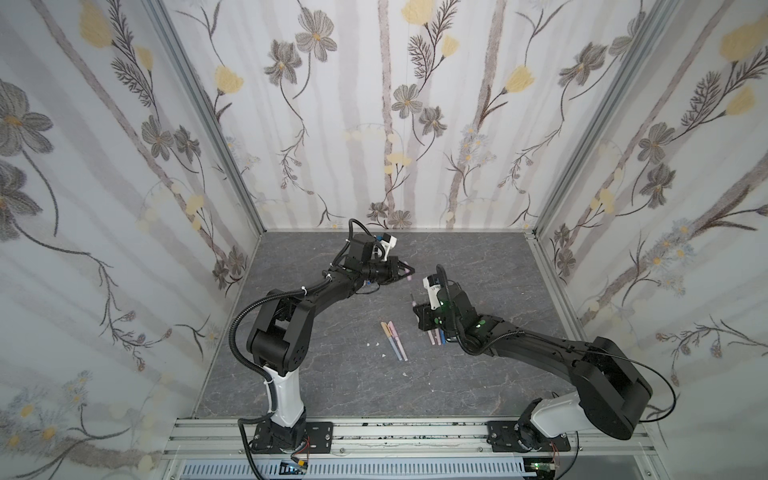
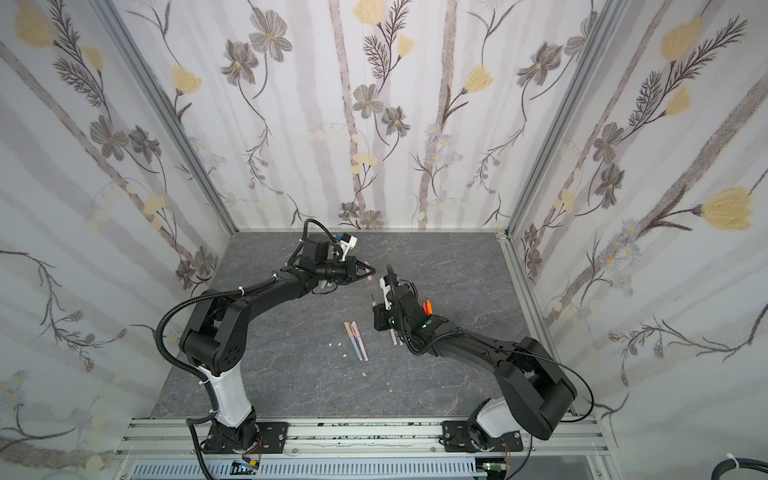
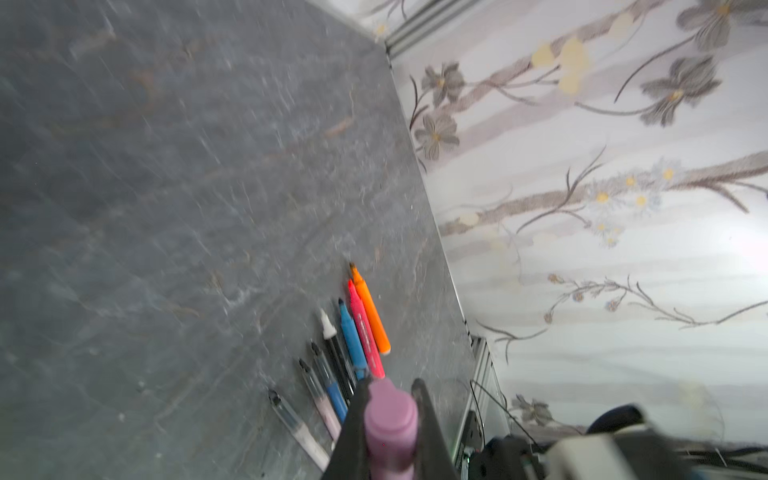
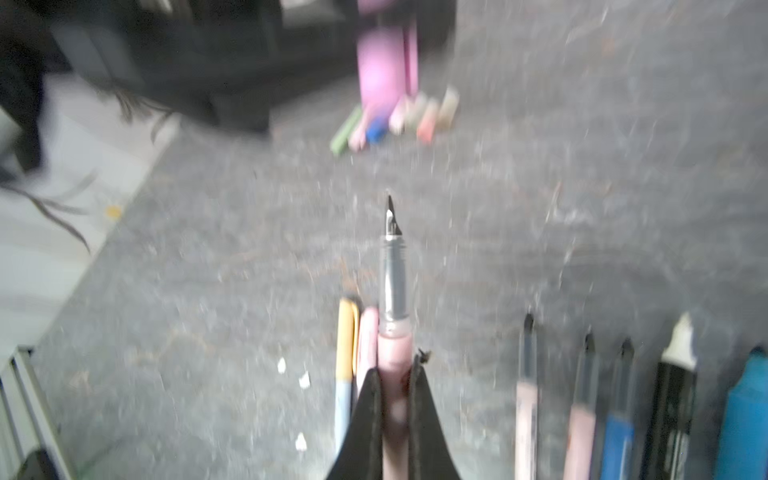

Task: Open the pen caps
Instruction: 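Pull the pink cap off with the left gripper while the right holds the pen, then drop the pink cap at the cap row while the right lowers the pen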

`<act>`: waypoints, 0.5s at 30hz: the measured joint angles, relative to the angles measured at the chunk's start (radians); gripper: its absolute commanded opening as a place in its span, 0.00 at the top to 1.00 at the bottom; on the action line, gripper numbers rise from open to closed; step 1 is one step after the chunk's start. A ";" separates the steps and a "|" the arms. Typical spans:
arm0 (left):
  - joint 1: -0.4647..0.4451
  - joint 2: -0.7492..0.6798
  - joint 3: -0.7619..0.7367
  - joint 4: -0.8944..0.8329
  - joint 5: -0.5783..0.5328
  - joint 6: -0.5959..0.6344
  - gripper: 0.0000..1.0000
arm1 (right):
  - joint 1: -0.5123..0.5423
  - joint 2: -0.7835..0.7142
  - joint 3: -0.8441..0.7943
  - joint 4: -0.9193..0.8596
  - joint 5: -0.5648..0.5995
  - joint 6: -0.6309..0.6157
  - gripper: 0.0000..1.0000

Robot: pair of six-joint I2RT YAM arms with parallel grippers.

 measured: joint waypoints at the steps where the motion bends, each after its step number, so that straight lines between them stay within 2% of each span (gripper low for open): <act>1: 0.009 0.001 0.018 0.009 -0.011 0.003 1.00 | 0.004 0.000 -0.005 -0.027 -0.013 0.000 1.00; 6: 0.029 0.001 0.050 0.006 -0.010 0.017 1.00 | 0.006 0.002 -0.007 -0.040 -0.014 0.011 1.00; 15: 0.139 -0.038 0.006 -0.013 -0.025 0.049 1.00 | 0.013 0.017 -0.007 -0.043 -0.033 0.018 1.00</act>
